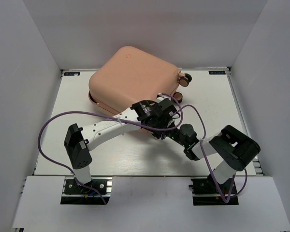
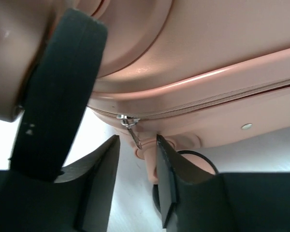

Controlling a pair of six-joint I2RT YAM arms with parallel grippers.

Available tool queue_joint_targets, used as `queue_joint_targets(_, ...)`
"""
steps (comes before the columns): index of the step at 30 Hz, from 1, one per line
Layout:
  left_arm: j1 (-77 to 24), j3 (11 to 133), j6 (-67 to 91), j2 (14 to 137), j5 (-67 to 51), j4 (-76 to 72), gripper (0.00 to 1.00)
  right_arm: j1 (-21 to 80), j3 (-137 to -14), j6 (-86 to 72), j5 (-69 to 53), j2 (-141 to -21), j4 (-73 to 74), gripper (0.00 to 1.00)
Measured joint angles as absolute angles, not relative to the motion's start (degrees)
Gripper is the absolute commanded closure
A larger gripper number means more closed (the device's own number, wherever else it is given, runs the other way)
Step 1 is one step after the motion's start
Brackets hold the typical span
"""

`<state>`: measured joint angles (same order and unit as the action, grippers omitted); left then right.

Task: Pack the luggage

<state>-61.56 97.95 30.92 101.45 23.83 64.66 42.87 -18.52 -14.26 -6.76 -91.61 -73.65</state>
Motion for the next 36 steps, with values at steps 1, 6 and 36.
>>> queue_joint_targets(1, -61.49, 97.95, 30.98, 101.45, 23.88, 64.64, 1.00, 43.09, -18.65, -14.72, -6.70, -91.81, -73.78, 0.62)
queue_joint_targets(6, -61.23, 97.30, 31.59, 101.34, 23.90, 64.31, 1.00, 44.40, -18.98, -16.10, -5.28, -92.29, -73.89, 0.71)
queue_joint_targets(36, -59.86, 94.06, 35.53, 98.89, 27.31, 58.83, 1.00, 47.68, -22.11, -23.38, 10.79, -93.82, -73.34, 1.00)
